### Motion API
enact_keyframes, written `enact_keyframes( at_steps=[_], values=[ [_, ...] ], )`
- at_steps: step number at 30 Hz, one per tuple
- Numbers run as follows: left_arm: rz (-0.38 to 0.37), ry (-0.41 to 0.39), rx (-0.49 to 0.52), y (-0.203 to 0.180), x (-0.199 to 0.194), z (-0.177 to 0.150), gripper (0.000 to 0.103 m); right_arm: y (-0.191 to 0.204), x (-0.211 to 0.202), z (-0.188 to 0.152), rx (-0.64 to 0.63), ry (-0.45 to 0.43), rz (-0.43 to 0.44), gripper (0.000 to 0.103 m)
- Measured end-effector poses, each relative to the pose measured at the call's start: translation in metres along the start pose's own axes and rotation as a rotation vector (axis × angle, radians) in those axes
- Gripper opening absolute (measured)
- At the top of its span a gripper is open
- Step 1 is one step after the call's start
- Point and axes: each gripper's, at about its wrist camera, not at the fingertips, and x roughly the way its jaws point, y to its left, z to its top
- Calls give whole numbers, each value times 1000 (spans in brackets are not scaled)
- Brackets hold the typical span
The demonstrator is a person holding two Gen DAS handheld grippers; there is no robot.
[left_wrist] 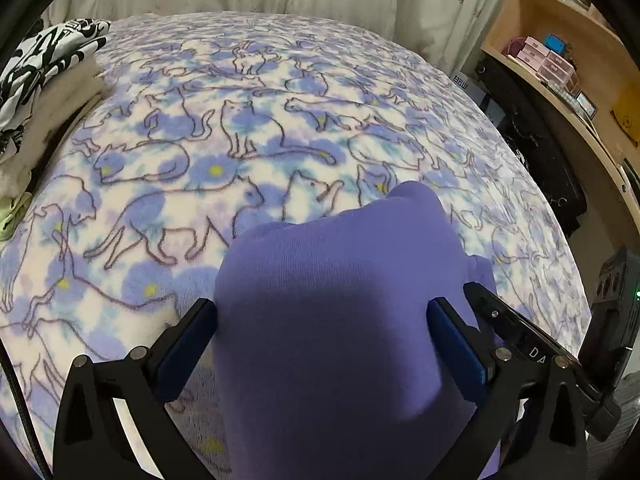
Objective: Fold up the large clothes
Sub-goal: 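Open both tools and grasp the folded hoodie bundle from its sides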
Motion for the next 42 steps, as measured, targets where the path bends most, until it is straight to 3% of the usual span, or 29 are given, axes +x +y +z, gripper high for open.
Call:
enact_keyframes(
  at_steps=[5, 10, 13, 15, 19, 23, 29, 36, 42],
  values=[
    [23, -4, 14, -6, -8, 1, 103, -3, -4, 4, 25, 19, 32, 6],
    [78, -14, 37, -15, -40, -4, 102, 2, -26, 11, 49, 71, 43, 10],
    [85, 4, 34, -15, -56, -12, 102, 6, -49, 5, 39, 86, 50, 27],
    [107, 11, 57, -17, -68, -20, 102, 8, -67, -2, 15, 88, 33, 45],
    [140, 23, 87, -17, -89, -40, 102, 7, -94, -20, -33, 107, 23, 50],
    [121, 51, 79, -12, -105, -56, 102, -2, -115, -38, -46, 134, 24, 57],
    [123, 66, 77, -5, -126, -80, 102, -18, -136, -58, -17, 163, 37, 59],
    [69, 76, 22, 6, -142, -101, 102, -28, -144, -75, 17, 195, 69, 65],
    [-48, 112, -76, 19, -132, -113, 102, -29, -138, -79, 31, 202, 99, 67]
  ],
)
